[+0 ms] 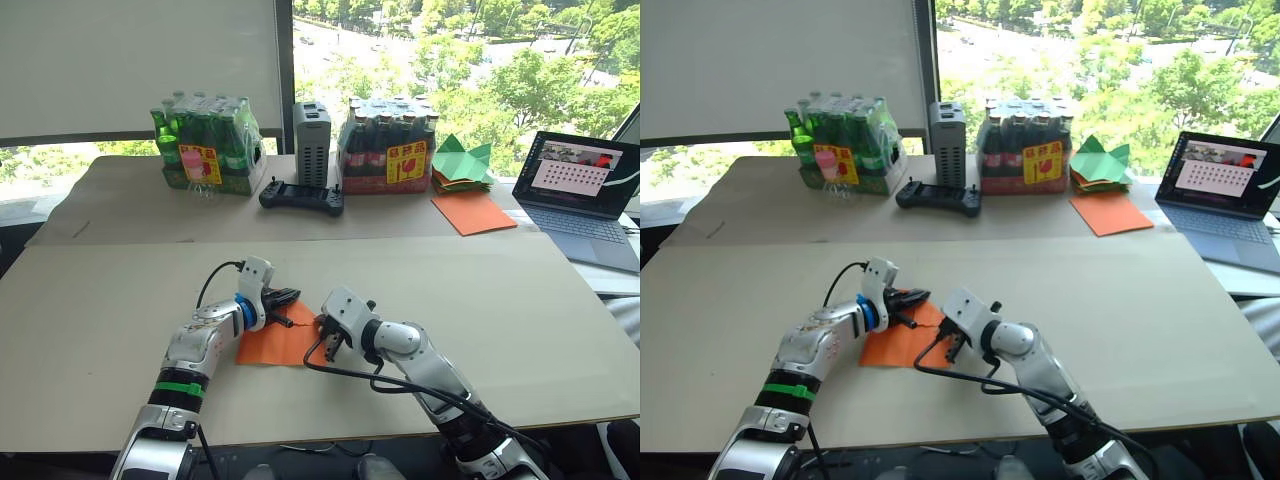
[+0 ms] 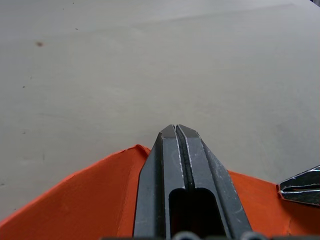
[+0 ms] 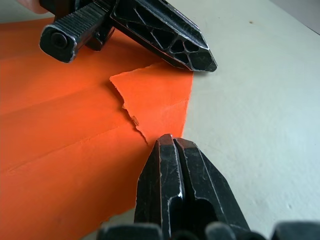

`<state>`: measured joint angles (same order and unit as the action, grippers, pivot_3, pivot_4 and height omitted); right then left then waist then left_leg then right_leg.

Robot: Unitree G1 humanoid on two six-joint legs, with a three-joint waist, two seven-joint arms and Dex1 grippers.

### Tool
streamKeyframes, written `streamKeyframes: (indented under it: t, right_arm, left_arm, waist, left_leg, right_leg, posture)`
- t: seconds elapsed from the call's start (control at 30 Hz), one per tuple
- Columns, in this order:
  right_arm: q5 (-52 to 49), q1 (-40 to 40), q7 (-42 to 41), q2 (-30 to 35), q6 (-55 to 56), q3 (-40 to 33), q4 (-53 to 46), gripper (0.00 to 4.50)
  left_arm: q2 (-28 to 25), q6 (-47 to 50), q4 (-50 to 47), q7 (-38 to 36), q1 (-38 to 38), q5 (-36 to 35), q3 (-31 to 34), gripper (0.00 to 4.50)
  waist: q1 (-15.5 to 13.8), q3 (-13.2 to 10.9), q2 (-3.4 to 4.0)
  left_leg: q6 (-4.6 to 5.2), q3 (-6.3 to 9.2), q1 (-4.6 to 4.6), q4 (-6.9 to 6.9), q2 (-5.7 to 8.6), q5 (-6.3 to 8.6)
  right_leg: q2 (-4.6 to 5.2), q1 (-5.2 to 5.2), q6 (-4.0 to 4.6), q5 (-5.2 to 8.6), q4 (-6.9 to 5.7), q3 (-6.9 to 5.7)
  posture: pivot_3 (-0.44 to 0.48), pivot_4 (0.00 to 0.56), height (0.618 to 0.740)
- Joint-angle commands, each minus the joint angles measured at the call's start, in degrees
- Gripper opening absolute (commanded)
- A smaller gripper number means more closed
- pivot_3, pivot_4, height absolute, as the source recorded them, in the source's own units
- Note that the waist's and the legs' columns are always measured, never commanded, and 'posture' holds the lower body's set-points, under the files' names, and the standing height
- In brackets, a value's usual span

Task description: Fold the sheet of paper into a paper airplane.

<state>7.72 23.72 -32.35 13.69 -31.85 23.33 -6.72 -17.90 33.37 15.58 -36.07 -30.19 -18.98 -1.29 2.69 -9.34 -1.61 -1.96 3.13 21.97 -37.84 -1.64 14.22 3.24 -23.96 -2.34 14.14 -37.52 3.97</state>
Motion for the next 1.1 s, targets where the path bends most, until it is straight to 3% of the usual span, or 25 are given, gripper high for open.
streamKeyframes:
  t: [0.03,0.4,0.6,1.1]
  right_arm:
    - [-0.37,1.07,0.55,-1.21,-0.92,-0.08,0.99,0.04]
    - [0.44,3.79,0.63,-4.62,1.10,2.22,5.08,0.04]
    - [0.58,4.66,0.50,-5.09,1.97,2.74,6.83,0.04]
    - [0.75,5.68,-0.62,-5.31,4.14,3.67,9.52,0.04]
  left_arm:
    - [-0.24,1.63,0.44,0.59,1.31,0.99,-0.37,0.00]
    - [0.52,2.78,-1.90,1.54,2.01,-0.34,1.00,0.00]
    - [1.63,6.55,-7.73,1.21,2.50,-6.37,5.73,0.00]
    - [-4.39,15.27,-22.03,3.21,8.57,-15.29,15.75,0.00]
  waist:
    - [0.05,0.00,0.00]
    - [0.10,0.00,0.00]
    - [0.24,0.00,0.00]
    - [1.23,0.00,0.00]
  left_leg:
    - [0.00,0.00,-0.01,0.00,0.00,0.00]
    - [0.00,0.00,0.01,0.00,-0.01,0.00]
    - [0.00,0.01,0.04,0.00,-0.01,0.00]
    - [0.00,0.03,0.07,0.00,-0.03,0.00]
  right_leg:
    - [0.00,0.00,0.00,0.00,0.00,0.00]
    - [0.00,-0.02,0.00,0.00,0.00,0.00]
    - [-0.01,-0.07,0.00,0.00,-0.03,0.00]
    - [0.00,-0.12,0.00,0.00,-0.05,0.00]
  posture:
    - [0.000,0.150,0.740]
    - [0.000,0.150,0.740]
    - [0.000,0.150,0.740]
    - [0.000,0.150,0.740]
